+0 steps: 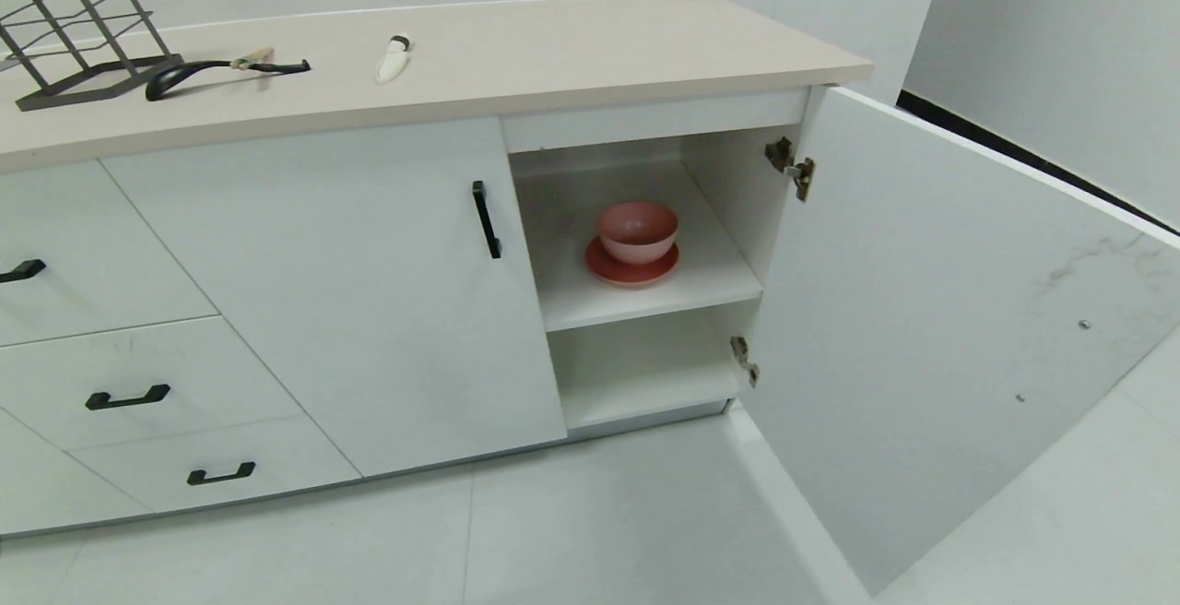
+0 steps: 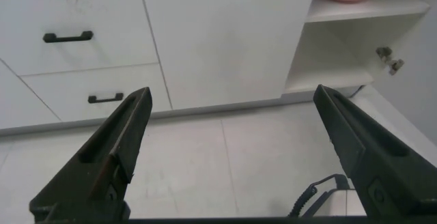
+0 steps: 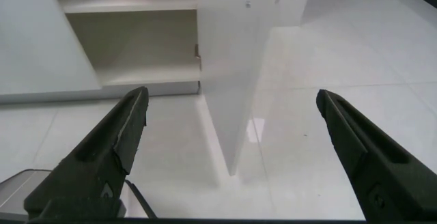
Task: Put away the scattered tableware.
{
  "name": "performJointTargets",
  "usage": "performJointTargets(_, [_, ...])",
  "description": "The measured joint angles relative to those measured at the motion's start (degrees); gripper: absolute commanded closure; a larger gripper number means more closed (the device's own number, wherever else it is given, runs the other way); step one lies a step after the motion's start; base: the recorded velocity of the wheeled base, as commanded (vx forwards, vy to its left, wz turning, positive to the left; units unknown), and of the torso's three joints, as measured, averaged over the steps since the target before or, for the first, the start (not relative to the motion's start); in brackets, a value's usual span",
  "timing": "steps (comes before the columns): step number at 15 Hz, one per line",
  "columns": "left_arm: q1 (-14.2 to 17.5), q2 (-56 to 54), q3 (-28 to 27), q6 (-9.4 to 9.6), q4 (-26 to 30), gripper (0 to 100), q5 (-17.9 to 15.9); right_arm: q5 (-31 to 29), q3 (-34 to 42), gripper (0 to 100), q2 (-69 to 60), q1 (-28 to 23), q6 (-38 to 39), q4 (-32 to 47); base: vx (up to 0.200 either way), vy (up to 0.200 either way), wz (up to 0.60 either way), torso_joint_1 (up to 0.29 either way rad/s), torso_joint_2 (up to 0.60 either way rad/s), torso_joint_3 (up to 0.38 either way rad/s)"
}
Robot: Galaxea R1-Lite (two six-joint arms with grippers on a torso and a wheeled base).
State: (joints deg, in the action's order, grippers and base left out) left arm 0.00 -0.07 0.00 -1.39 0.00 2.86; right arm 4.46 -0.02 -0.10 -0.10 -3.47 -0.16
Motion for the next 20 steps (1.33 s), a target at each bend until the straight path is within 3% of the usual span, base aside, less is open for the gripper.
performJointTargets(3, [0.0,0.0,0.0,-0.02,0.0,0,0.0,0.0,0.0,0,0.0,0.0,0.0,0.0,-0.133,-0.200,0.00,0.004,0.00,0.004])
performJointTargets(6, [0.0,0.0,0.0,-0.05,0.0,0,0.0,0.0,0.0,0,0.0,0.0,0.0,0.0,-0.200,0.000,0.00,0.004,0.01,0.002])
performJointTargets(7, [0.0,0.0,0.0,-0.06,0.0,0,0.0,0.0,0.0,100,0.0,0.0,0.0,0.0,-0.200,-0.200,0.00,0.012,0.01,-0.002])
performJointTargets(13, [-0.1,0.0,0.0,-0.38,0.0,0,0.0,0.0,0.0,100,0.1,0.0,0.0,0.0,0.000,0.000,0.00,0.000,0.00,0.000])
performJointTargets(18, [0.0,0.0,0.0,-0.27,0.0,0,0.0,0.0,-0.1,100,0.1,0.1,0.0,0.0,-0.200,0.000,0.00,0.002,0.01,0.000])
performJointTargets(20, [0.0,0.0,0.0,-0.44,0.0,0,0.0,0.0,0.0,100,0.1,0.1,0.0,0.0,0.000,0.000,0.00,0.000,0.00,0.000])
